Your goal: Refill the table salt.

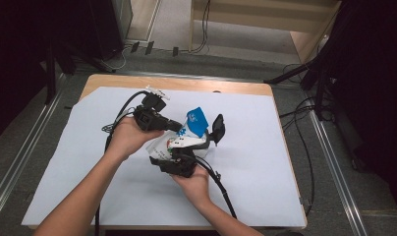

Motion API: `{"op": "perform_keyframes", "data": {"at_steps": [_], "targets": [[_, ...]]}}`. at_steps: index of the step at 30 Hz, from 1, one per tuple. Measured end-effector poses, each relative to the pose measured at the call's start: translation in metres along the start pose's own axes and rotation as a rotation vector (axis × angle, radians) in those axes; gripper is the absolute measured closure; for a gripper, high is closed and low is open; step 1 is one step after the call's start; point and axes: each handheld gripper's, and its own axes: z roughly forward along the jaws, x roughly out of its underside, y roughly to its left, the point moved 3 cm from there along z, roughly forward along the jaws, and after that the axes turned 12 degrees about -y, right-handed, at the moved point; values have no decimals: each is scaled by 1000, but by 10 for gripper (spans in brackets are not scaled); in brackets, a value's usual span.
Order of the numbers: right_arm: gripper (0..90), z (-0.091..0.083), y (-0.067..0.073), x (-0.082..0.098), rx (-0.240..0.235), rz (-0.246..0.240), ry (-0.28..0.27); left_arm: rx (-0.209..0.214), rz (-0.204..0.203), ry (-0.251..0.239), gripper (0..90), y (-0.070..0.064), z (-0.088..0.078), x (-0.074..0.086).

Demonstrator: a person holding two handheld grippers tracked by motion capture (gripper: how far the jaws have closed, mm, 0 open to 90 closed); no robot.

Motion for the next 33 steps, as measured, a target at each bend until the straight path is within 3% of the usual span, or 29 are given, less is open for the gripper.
{"op": "perform_keyframes", "data": {"at_steps": [20, 23, 33], "targets": [[676, 1, -4, 4, 10, -5, 13, -10, 13, 21, 829, 2, 2, 1], [676, 0, -4, 3, 9, -4, 14, -12, -1, 16, 809, 3, 5, 1], [674, 2, -4, 7, 21, -18, 24, -21, 42, 24, 885, 0, 2, 5]]}}
